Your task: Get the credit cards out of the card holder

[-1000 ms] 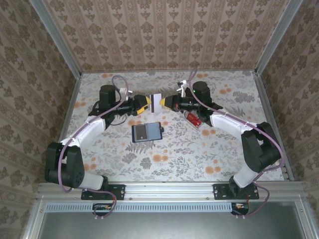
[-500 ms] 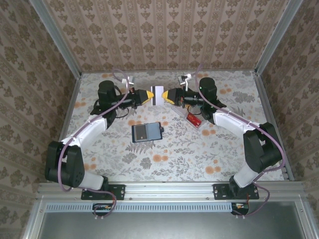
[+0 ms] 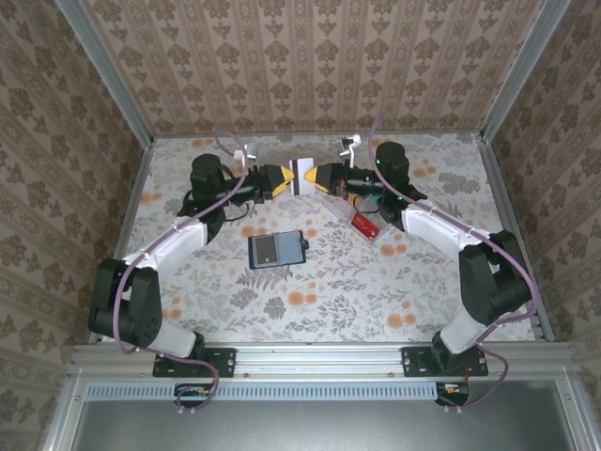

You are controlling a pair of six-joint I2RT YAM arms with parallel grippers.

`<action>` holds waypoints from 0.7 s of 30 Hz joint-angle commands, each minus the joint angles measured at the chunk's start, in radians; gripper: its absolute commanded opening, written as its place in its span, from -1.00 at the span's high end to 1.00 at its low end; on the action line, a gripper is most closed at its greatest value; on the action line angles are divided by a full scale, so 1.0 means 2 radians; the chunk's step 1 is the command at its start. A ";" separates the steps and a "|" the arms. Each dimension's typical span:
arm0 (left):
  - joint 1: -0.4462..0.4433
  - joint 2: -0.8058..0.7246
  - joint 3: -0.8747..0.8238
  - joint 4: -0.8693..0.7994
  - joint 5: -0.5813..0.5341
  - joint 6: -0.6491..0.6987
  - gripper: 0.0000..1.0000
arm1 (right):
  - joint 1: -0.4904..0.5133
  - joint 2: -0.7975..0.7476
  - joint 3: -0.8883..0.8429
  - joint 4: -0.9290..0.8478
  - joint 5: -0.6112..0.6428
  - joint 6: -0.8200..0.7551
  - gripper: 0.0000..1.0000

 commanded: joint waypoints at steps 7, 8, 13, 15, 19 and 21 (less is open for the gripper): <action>0.024 0.007 0.023 -0.370 -0.183 0.225 -0.53 | -0.047 -0.083 0.051 -0.384 0.233 -0.429 1.00; 0.027 0.011 0.022 -0.380 -0.192 0.231 -0.58 | -0.050 -0.083 0.055 -0.403 0.255 -0.450 1.00; 0.041 0.021 0.016 -0.422 -0.233 0.255 -0.84 | -0.060 -0.062 0.076 -0.464 0.326 -0.543 1.00; 0.048 0.021 0.011 -0.427 -0.235 0.258 -0.90 | -0.062 -0.041 0.093 -0.484 0.333 -0.563 1.00; 0.060 0.017 0.003 -0.435 -0.235 0.264 -1.00 | -0.059 0.014 0.137 -0.509 0.318 -0.583 1.00; 0.063 0.015 0.002 -0.439 -0.234 0.267 -1.00 | -0.051 0.043 0.157 -0.512 0.314 -0.592 1.00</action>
